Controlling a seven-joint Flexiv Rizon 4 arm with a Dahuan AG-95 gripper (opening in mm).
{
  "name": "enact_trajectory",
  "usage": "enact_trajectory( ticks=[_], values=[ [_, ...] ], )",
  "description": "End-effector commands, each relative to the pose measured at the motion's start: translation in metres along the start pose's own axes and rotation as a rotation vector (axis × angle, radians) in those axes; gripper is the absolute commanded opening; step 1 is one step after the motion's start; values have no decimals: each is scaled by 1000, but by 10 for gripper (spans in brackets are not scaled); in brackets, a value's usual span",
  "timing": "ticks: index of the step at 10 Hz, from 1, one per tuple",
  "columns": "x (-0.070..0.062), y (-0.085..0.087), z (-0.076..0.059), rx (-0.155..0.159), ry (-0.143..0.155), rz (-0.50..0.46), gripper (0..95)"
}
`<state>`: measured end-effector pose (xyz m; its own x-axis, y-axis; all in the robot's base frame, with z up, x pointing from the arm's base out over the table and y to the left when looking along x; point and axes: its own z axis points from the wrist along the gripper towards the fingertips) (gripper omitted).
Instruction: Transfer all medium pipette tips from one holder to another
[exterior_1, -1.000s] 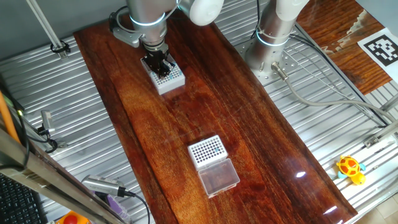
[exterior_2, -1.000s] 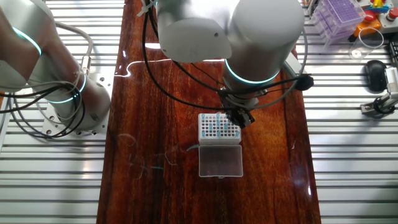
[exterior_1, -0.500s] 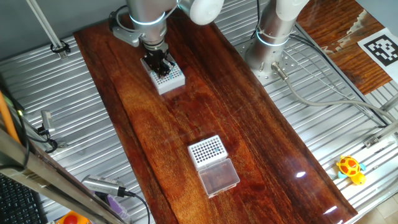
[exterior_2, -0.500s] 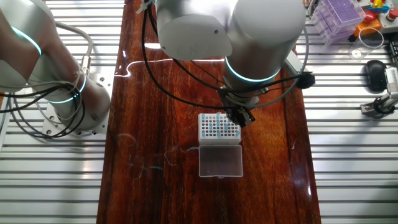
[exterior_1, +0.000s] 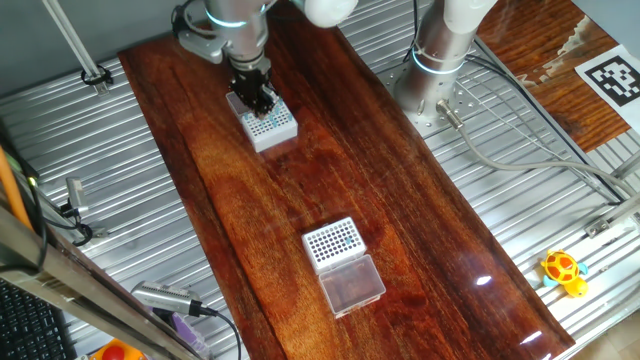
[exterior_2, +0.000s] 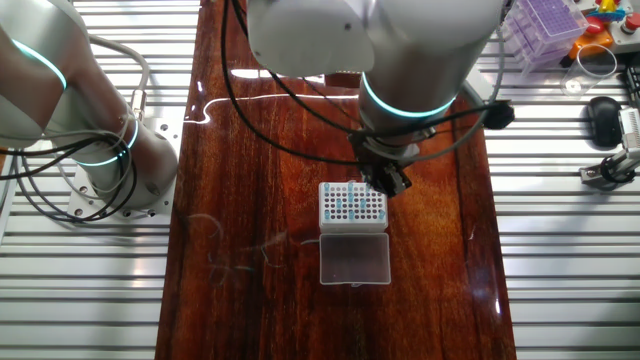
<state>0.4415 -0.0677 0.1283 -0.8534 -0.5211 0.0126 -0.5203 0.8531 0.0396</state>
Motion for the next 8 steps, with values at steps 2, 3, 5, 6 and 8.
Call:
enact_trajectory(
  ticks=[2, 3, 5, 6, 8],
  values=[
    [2, 3, -14, -4, 2, 1, 0],
    [1, 4, -18, -3, 4, 7, 0],
    [-1, 5, -24, -4, 1, 22, 0],
    [-2, 7, -25, -6, 2, 24, 0],
    [-11, 28, -27, -4, 7, 62, 0]
  ],
)
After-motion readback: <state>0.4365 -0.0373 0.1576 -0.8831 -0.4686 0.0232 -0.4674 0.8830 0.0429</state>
